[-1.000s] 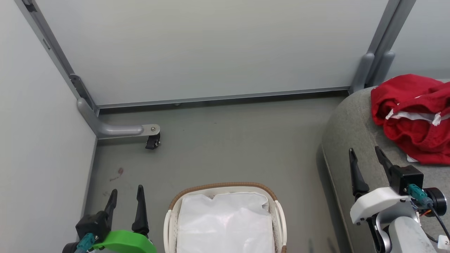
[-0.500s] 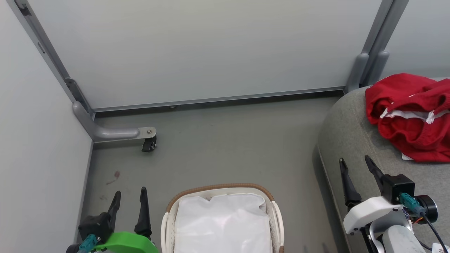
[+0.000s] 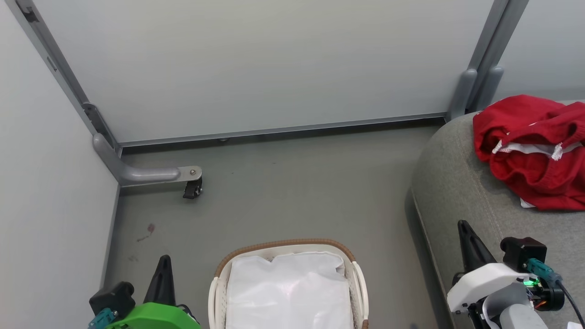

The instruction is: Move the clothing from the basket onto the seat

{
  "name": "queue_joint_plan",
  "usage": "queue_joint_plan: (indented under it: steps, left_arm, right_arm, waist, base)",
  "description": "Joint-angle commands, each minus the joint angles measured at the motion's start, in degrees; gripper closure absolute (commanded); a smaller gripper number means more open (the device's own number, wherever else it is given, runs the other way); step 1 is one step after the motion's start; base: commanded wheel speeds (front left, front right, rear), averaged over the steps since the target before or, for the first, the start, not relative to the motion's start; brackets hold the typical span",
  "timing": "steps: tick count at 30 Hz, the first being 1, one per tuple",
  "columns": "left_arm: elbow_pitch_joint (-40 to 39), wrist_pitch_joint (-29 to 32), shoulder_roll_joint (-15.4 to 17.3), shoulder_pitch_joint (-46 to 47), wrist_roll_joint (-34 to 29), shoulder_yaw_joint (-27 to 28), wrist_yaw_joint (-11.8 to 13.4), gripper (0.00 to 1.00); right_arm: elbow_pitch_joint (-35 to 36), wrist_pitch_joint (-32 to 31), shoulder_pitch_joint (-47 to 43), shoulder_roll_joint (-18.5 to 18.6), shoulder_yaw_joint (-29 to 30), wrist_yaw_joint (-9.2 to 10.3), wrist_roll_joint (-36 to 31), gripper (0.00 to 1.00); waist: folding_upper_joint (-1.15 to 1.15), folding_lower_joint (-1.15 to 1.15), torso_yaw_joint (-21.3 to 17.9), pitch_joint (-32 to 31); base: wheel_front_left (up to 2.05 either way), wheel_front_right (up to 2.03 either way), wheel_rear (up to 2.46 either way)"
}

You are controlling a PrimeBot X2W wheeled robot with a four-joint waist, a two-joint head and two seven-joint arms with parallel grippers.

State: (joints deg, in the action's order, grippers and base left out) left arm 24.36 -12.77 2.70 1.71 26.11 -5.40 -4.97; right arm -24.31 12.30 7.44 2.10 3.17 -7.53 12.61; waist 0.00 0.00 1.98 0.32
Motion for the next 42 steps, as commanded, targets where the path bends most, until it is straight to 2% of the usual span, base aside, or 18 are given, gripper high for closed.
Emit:
queue_joint_plan:
  steps: [1,20,42]
  left_arm:
    - [-1.32,0.51,0.1,0.77,2.54,0.67,-0.24,1.0]
    - [-3.75,5.17,0.14,1.84,18.47,3.44,-0.84,1.0]
    - [-5.83,9.53,0.18,2.84,33.2,6.13,-1.4,1.0]
  right_arm:
    - [1.43,-0.57,0.89,0.31,0.24,0.01,2.95,1.0]
    - [4.14,-4.78,0.01,0.47,0.67,0.02,22.23,1.0]
    - [6.14,-9.14,-0.38,0.62,1.52,0.03,39.92,1.0]
  waist:
    - [0.0,0.0,-0.02,0.0]
    - [0.0,0.0,-0.34,-0.02]
    - [0.0,0.0,-0.71,-0.05]
  base:
    - [0.0,0.0,0.0]
    - [0.0,0.0,0.0]
    - [0.0,0.0,0.0]
